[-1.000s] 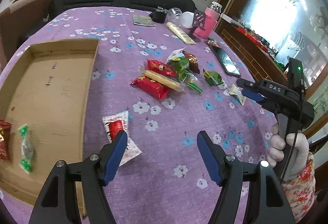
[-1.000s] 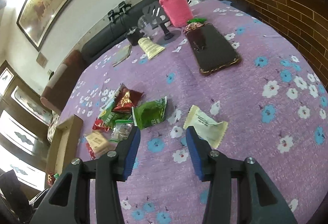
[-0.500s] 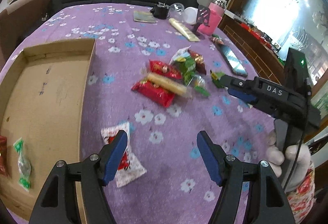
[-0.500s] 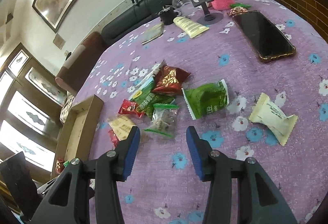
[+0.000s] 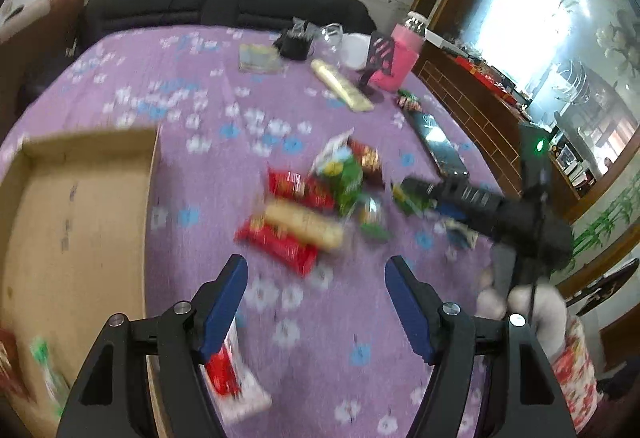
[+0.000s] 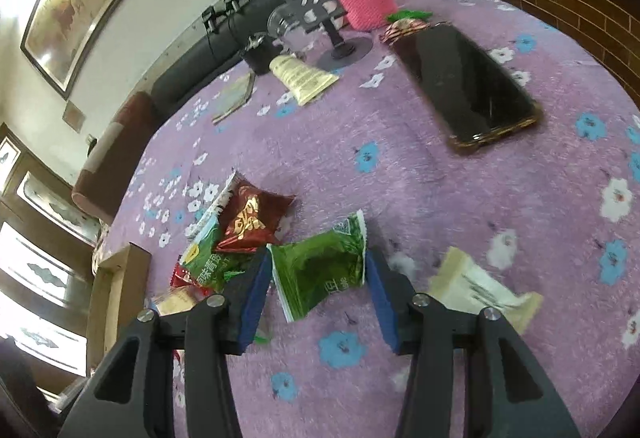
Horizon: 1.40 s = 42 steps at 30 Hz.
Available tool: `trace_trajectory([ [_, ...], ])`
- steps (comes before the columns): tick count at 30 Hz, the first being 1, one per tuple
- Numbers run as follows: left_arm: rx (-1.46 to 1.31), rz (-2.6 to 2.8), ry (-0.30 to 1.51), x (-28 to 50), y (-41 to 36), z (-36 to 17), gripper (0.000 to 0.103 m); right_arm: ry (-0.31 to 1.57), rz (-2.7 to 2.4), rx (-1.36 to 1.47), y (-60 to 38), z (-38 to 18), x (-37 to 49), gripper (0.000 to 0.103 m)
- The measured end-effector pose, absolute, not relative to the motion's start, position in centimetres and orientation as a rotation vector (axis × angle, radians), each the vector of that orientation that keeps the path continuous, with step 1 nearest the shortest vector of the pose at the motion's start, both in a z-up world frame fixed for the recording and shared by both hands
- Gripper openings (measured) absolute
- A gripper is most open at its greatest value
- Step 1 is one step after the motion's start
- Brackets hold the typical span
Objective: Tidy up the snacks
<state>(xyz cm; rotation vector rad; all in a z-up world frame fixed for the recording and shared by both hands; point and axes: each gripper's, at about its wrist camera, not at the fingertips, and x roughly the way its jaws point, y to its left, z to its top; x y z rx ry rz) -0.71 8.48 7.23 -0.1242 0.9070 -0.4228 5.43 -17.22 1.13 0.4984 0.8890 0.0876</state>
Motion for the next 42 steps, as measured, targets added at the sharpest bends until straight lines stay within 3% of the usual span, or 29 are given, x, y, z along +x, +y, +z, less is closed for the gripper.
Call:
trace_trajectory([
  [7, -0.067, -0.436, 0.912, 3.8, 6.1, 7.0, 0.075, 0.870, 0.084, 0.440, -16.5, 0.5, 5.9, 0.051],
  [12, -0.030, -0.471, 0.947, 6.7, 3.4, 5.1, 0.075, 0.868, 0.104, 0.424, -16.5, 0.4, 5.7, 0.037],
  [23, 0.046, -0.524, 0.973, 9.6, -0.9, 2.5, 0.074, 0.874, 0.121, 0.481, -18.0, 0.2, 5.3, 0.036],
  [25, 0.056, -0.515, 0.972, 9.8, -1.1, 2.0, 0.057, 0.873, 0.120, 0.470, -17.8, 0.2, 5.4, 0.036],
  [26, 0.066, -0.515, 0.983, 9.9, -1.2, 1.7, 0.040, 0.873, 0.120, 0.463, -17.7, 0.3, 5.4, 0.036],
  [27, 0.056, -0.524, 0.992, 10.0, -1.2, 1.3, 0.037, 0.873, 0.121, 0.456, -17.6, 0.3, 5.3, 0.036],
  [30, 0.041, -0.519, 0.976, 9.5, -0.9, 1.4, 0.031, 0.867, 0.120, 0.448, -17.4, 0.5, 5.2, 0.035],
  [42, -0.102, -0.516, 0.890, 6.0, 2.9, 4.8, 0.030, 0.811, 0.185, 0.503, -17.8, 1.6, 4.4, 0.035],
])
